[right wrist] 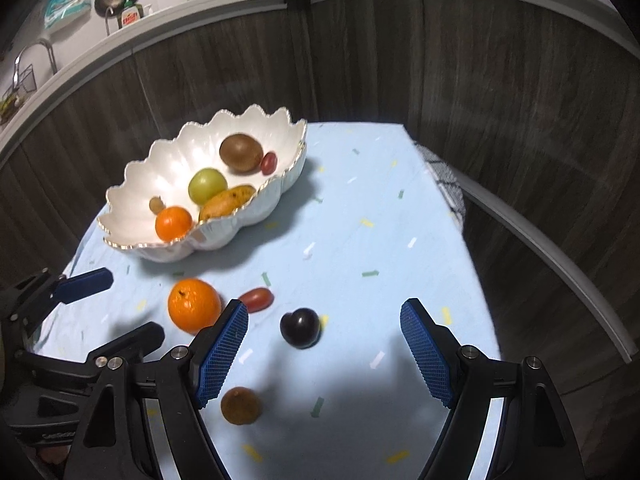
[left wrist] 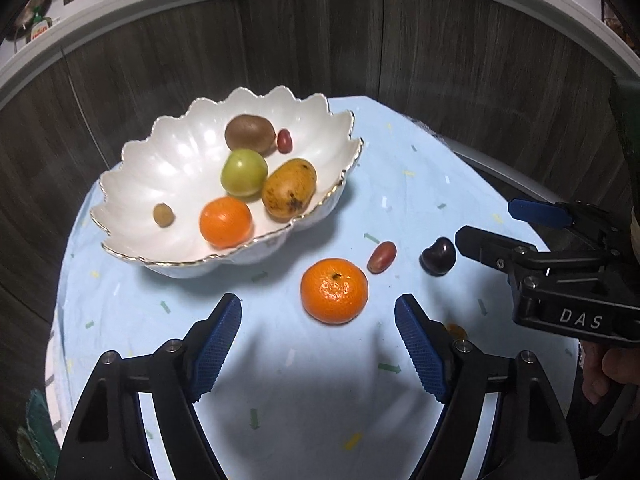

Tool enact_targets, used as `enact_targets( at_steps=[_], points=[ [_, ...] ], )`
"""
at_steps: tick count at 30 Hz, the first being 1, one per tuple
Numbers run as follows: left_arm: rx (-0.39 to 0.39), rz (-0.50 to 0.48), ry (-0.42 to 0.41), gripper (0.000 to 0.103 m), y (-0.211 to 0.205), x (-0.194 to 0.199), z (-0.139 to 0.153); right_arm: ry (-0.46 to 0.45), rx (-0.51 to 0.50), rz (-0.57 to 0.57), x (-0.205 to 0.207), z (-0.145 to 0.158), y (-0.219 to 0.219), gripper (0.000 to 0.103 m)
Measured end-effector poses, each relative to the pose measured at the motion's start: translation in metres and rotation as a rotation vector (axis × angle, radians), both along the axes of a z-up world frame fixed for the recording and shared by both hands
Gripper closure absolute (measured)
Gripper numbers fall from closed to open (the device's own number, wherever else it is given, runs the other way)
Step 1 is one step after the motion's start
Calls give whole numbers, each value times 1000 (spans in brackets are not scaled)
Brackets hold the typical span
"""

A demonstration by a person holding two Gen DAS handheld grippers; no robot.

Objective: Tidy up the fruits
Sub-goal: 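Withdraw both open grippers from the bowl toward the mandarin and dark plum, then close left gripper on the mandarin while right gripper closes on the dark plum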

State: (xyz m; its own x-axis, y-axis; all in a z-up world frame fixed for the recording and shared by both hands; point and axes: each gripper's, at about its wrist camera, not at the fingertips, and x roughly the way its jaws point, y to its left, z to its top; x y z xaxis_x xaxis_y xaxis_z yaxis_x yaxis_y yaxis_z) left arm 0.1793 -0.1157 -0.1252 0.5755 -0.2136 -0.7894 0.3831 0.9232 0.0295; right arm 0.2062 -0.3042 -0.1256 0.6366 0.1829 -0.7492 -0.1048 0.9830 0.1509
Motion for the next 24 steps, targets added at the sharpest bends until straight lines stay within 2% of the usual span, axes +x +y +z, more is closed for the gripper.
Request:
enact_targets(
  at_steps=[6,12,17,20,24],
  points=[
    [5,-1,19,25,-3,7,-12,37,12,17,7,-15,0,24],
    [-4,-10,51,30,-7,15,-24,60,22,36,12,-25,3,24],
    [-5,-23,70,39,-10,22,-31,72,26,50,17,-30,8,24],
    [-7,-23,78,39,-12,25,-35,76,29,55,21,-33,10,25],
    [-7,-11,87,40,-11,29,-39,87,28,57,25,-36,12,31]
  ],
)
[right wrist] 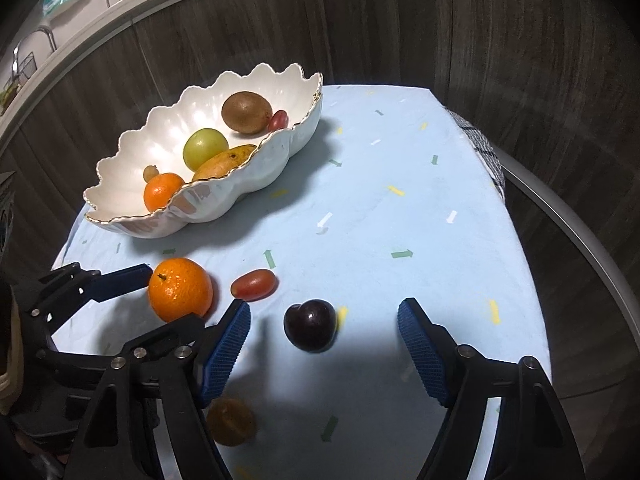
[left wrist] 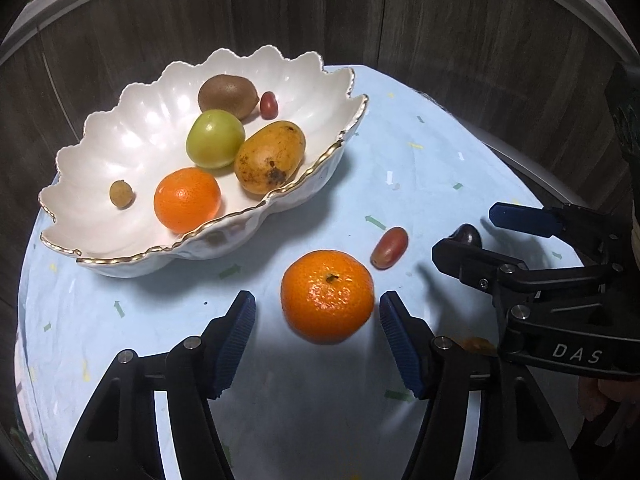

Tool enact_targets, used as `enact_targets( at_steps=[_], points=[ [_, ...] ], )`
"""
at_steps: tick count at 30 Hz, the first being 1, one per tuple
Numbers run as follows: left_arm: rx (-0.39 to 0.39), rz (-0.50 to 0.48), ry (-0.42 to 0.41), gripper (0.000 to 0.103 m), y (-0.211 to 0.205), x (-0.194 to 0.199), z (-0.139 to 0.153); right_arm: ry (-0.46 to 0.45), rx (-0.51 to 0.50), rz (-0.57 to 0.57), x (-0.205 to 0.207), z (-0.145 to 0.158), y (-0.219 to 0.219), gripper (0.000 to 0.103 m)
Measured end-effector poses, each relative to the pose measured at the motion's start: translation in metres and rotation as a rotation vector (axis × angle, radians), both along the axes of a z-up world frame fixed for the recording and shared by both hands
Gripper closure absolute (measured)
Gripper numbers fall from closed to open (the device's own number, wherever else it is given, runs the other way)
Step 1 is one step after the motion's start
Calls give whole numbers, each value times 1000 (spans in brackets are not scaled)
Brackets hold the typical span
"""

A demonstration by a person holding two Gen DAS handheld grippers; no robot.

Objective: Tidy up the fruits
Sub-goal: 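Close left gripper on the mandarin while right gripper closes on the dark plum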

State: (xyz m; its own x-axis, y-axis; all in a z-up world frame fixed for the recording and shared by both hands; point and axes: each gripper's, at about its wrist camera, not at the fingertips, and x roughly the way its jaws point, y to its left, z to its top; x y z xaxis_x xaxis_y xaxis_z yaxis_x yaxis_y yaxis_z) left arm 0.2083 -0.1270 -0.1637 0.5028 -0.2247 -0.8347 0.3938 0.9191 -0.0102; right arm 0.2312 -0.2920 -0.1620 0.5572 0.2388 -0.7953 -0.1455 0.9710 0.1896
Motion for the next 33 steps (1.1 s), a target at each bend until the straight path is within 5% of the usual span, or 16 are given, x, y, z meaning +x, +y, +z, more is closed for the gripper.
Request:
enact_targets(
  at_steps=[12,33],
  points=[
    [-22,-15,9,56,-4,4,-5,10,-37,30,1,-7,10,74],
    [-44,-4,-37,58,6,-11,21,-35,-32,-4,-12,19,9,74]
  ],
)
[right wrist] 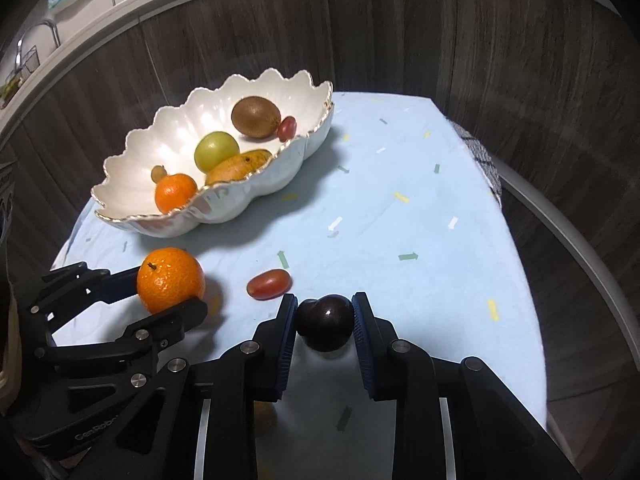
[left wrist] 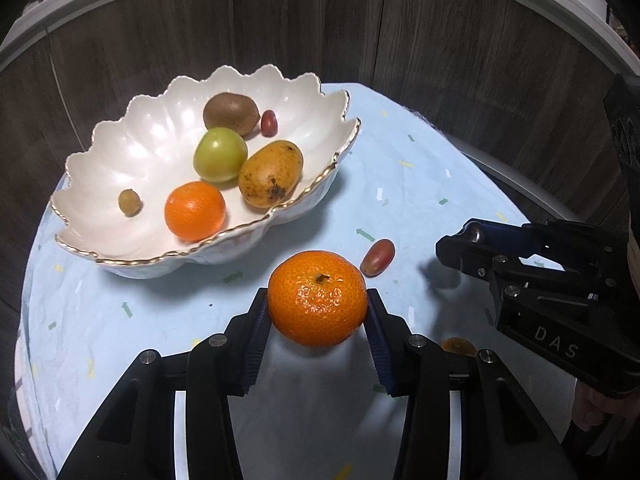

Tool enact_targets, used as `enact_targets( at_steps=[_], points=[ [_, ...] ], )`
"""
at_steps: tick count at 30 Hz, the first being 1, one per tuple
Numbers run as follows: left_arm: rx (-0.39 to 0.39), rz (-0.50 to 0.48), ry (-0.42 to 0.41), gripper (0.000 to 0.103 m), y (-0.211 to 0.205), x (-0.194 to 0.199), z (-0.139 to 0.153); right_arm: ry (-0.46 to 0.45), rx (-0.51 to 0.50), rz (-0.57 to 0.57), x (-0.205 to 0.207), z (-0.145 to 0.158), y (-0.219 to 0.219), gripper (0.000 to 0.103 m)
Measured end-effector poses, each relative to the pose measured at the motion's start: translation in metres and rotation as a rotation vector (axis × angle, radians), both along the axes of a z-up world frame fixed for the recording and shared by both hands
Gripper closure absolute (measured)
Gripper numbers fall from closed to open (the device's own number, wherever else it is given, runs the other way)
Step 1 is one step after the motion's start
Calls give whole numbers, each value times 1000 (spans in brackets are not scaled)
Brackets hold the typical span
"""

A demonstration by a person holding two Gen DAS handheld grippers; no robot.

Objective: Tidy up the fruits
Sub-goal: 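Close left gripper on the mandarin while right gripper closes on the dark plum, then carry the mandarin over the bowl with left gripper while right gripper carries the plum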

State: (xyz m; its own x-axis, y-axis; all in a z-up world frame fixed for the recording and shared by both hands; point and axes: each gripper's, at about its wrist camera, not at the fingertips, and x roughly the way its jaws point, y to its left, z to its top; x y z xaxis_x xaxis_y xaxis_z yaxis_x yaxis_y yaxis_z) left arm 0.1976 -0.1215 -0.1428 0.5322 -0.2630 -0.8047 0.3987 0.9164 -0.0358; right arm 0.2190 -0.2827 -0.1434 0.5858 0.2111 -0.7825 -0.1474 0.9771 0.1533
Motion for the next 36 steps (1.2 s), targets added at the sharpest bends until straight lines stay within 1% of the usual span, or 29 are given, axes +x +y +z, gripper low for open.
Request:
enact_targets(
  at_steps=[5,18,36],
  points=[
    [-9,5,-23,58,6,-9,13,-26,-3,-1,-5,13,3,74],
    [-35,33,-87,58,26,-14,48,-93,-1,10,-8,50,18,74],
    [-56,102,-166,58,63,7,91,-171,-2,22,12,93,43,74]
  ],
)
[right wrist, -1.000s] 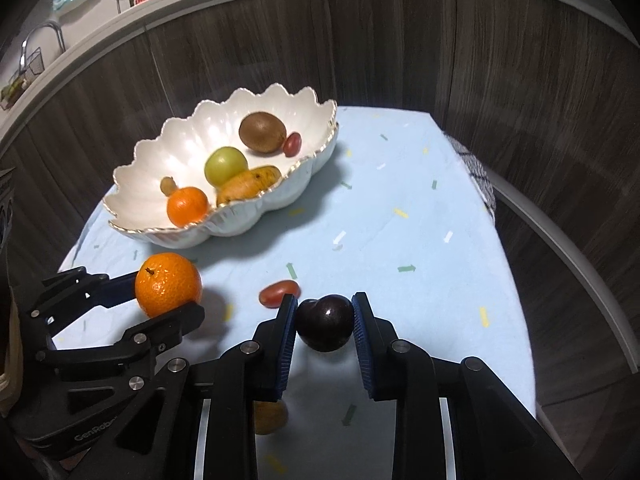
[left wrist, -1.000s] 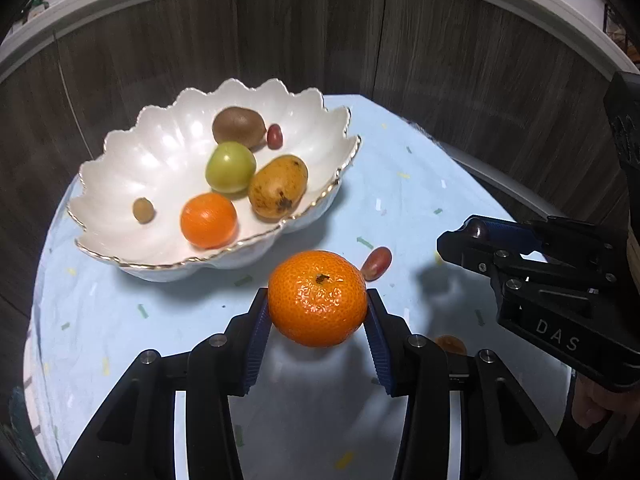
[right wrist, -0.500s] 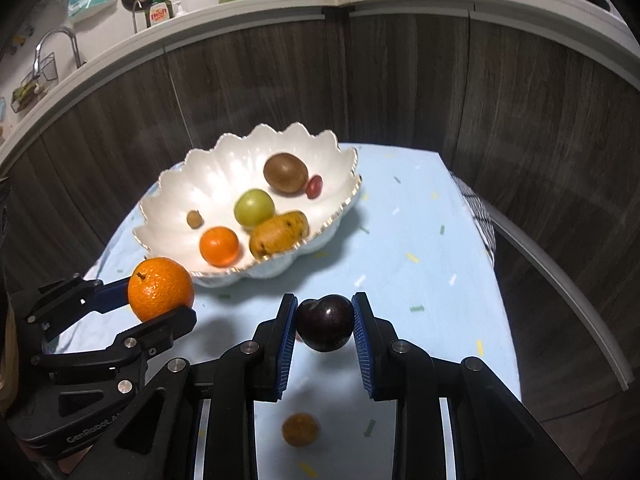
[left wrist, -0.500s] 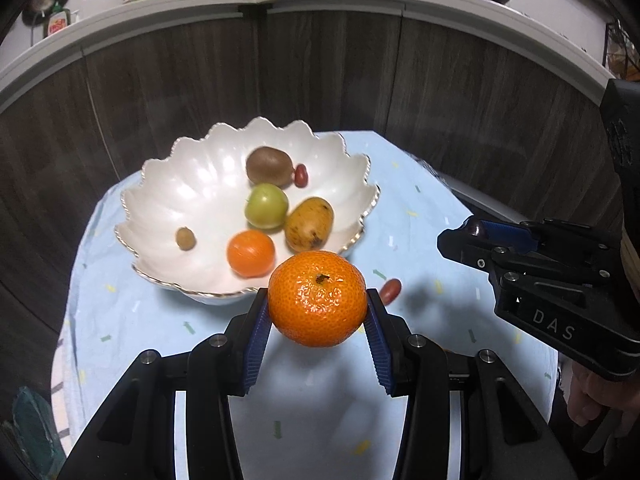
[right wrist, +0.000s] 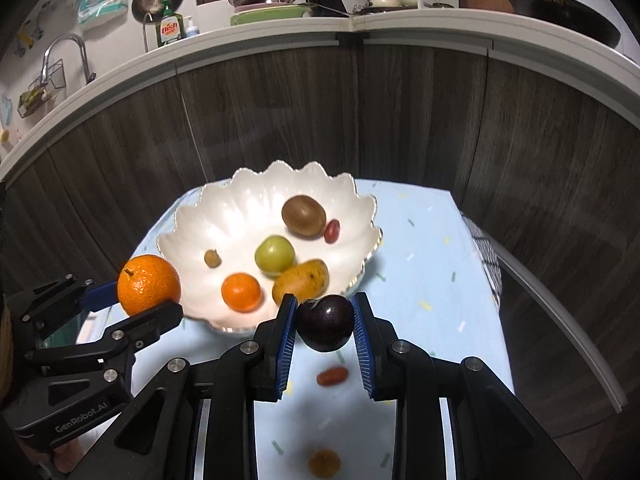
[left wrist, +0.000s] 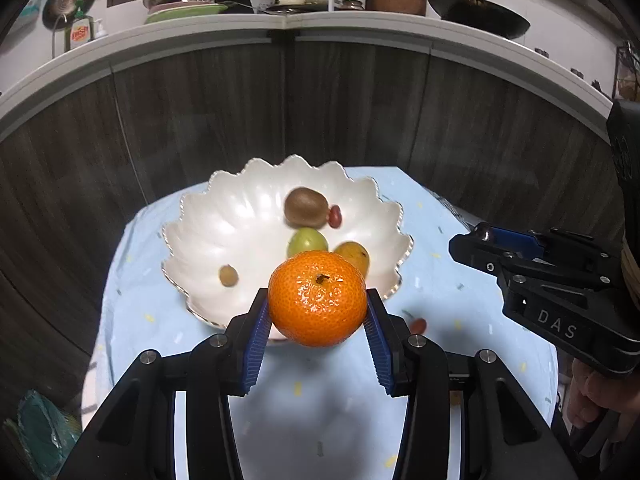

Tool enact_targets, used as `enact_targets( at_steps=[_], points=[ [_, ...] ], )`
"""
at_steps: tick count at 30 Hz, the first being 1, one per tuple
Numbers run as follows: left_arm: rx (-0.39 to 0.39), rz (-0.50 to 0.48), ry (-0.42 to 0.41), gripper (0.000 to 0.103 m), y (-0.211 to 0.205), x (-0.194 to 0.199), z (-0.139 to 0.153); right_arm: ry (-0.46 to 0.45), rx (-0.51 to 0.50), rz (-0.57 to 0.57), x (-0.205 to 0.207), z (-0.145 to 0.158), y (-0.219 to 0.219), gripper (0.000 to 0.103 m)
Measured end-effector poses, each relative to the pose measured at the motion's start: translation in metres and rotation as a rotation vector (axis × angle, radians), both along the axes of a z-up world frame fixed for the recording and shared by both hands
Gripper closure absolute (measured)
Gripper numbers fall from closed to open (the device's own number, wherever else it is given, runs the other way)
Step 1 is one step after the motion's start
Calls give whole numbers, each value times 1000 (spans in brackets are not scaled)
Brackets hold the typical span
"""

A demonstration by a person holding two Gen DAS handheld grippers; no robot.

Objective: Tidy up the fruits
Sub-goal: 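Carry the mandarin over the bowl with left gripper while right gripper carries the plum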

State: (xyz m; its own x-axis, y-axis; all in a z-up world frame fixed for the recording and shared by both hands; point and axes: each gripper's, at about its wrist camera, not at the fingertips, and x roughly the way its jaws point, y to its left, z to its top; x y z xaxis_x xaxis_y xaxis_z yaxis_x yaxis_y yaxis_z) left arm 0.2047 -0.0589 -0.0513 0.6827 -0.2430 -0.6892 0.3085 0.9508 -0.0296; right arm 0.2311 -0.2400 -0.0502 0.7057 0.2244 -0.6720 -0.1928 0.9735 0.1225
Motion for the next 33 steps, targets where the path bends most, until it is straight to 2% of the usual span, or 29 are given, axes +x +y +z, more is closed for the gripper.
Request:
enact_targets(
  at_steps=[15,33],
  points=[
    [-14,57,-25,58,29,30,14,-38,-1,-1,31,20,17,74],
    [-9,99,19,58,38,71,-3,-7,-3,-27,72,3,20,74]
  ],
)
